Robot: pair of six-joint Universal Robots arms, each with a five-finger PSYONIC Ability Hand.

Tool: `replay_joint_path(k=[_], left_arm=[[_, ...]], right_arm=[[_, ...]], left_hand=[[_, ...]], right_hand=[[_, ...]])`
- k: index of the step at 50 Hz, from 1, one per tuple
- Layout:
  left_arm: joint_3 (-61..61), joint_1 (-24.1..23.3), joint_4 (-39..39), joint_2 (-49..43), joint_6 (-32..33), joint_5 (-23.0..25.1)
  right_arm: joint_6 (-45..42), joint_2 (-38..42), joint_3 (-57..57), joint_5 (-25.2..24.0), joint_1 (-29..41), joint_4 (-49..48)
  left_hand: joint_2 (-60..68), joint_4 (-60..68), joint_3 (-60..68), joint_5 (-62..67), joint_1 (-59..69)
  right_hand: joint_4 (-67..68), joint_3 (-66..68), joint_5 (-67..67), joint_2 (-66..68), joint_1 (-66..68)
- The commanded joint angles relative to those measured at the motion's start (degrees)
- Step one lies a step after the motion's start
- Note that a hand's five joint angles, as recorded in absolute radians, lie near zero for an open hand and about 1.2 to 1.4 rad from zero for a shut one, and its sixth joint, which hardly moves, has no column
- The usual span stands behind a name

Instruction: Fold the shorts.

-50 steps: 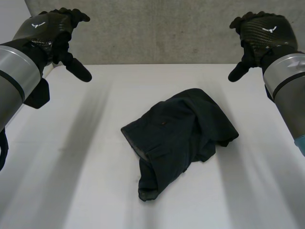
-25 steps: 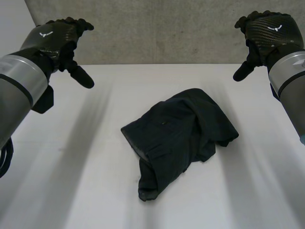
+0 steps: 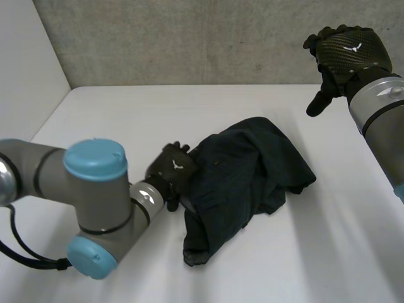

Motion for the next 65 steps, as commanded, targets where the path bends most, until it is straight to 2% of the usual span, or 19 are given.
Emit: replay_joint_path(k=[1,6,8,9,11,12,21,25,26,28,33,38,43,48,49,52,53,57,65], left_arm=[[-0.38,-2.75,3.1,-1.68,-0.7,-0.16],[0.15,-2.93,5.12,-2.03,-0.96,-0.16],[0.67,-2.93,5.83,-2.99,-0.96,-0.25],[0.85,-2.84,6.09,-3.35,-0.96,-0.25],[2.42,-2.93,6.79,-5.01,-1.05,-1.12],[2.78,-2.93,6.71,-5.28,-1.14,-1.57],[5.07,-0.74,6.88,-5.28,-1.58,-7.98],[7.09,3.65,7.06,-3.27,-1.67,-13.77],[7.96,6.18,7.23,-0.82,-1.75,-16.4],[8.58,9.27,7.67,2.35,-1.93,-18.52],[11.04,17.35,10.48,11.74,-6.92,-19.06],[15.26,19.13,11.98,16.86,-11.51,-18.89],[21.06,15.71,11.37,17.66,-12.3,-16.78],[22.65,7.1,10.49,15.99,-12.21,-12.3],[22.56,4.22,9.88,13.72,-12.3,-10.81],[22.74,-0.28,8.65,9.23,-11.86,-9.22],[22.91,-3.34,7.77,5.74,-11.77,-8.87],[23.53,-8.62,6.45,-1.48,-11.6,-9.04],[24.58,-15.75,5.22,-11.77,-10.89,-9.04]], right_arm=[[-0.2,0.06,0.36,0.01,-0.02,0.0],[-1.61,0.23,0.8,-0.08,0.15,-0.09],[-1.7,0.58,0.72,-0.08,0.15,-0.09],[-1.7,0.85,0.8,-0.08,0.15,-0.09],[-1.7,1.02,0.8,-0.08,0.15,0.0],[-1.7,1.03,0.89,-0.08,0.15,0.0],[-1.7,1.03,1.33,-0.08,0.15,-0.09],[-1.7,1.03,1.33,-0.08,0.24,-0.09],[-1.7,1.03,1.42,-0.25,0.33,-0.09],[-1.7,1.03,1.42,-0.51,0.33,-0.09],[-1.7,0.94,1.51,-1.83,0.59,-0.09],[-1.7,0.85,1.16,-2.01,0.68,-0.18],[-1.7,0.76,0.63,-1.92,0.68,-0.26],[-1.7,0.59,0.63,-1.83,0.68,-0.18],[-1.7,0.5,0.72,-1.83,0.59,-0.09],[-1.78,0.5,0.98,-1.83,0.07,-0.09],[-1.79,0.41,0.98,-1.83,-0.02,-0.09],[-1.79,0.15,0.98,-1.83,-0.2,0.0],[-1.7,-0.38,0.45,-1.66,-3.27,-0.09]], left_hand=[[6.86,6.69,6.41,5.83,7.19],[15.27,15.09,14.81,14.23,15.59],[25.0,24.82,24.54,23.97,25.32],[31.2,31.02,30.75,30.17,31.52],[66.09,65.92,65.64,65.06,66.42],[68.39,68.22,67.94,67.36,68.72],[68.41,68.24,67.96,67.38,68.74],[68.41,68.24,67.96,67.38,68.74],[68.41,68.24,67.96,67.38,68.74],[68.41,68.24,67.96,67.38,68.74],[68.41,68.24,67.96,67.38,68.74],[68.41,68.24,67.96,67.38,68.74],[68.41,68.24,67.96,67.38,68.74],[68.41,68.24,67.96,67.38,68.74],[68.41,68.24,67.96,67.38,68.74],[68.41,68.24,67.96,67.38,68.74],[68.41,68.24,67.96,67.38,68.74],[68.41,68.24,67.96,67.38,68.74],[68.41,68.24,67.96,67.38,68.74]], right_hand=[[-3.4,-2.12,-4.02,-3.03,-1.84],[-3.4,-2.12,-4.02,-3.03,-1.84],[-3.4,-2.12,-4.02,-3.03,-1.84],[-3.4,-2.12,-4.02,-3.03,-1.84],[-3.4,-2.12,-4.02,-3.03,-1.84],[-3.4,-2.12,-4.02,-3.03,-1.84],[-3.4,-2.12,-4.02,-3.03,-1.84],[-3.4,-2.12,-4.02,-3.03,-1.84],[-3.4,-2.12,-4.02,-3.03,-1.84],[-3.4,-2.12,-4.02,-3.03,-1.84],[-3.4,-2.12,-4.02,-3.03,-1.84],[-3.4,-2.12,-4.02,-3.03,-1.84],[-3.4,-2.12,-4.02,-3.03,-1.84],[-3.4,-2.12,-4.02,-3.03,-1.84],[-3.4,-2.12,-4.02,-3.03,-1.84],[-3.4,-2.12,-4.02,-3.03,-1.84],[-3.4,-2.12,-4.02,-3.03,-1.84],[-3.4,-2.12,-4.02,-3.03,-1.84],[-3.4,-2.12,-4.02,-3.03,-1.84]])
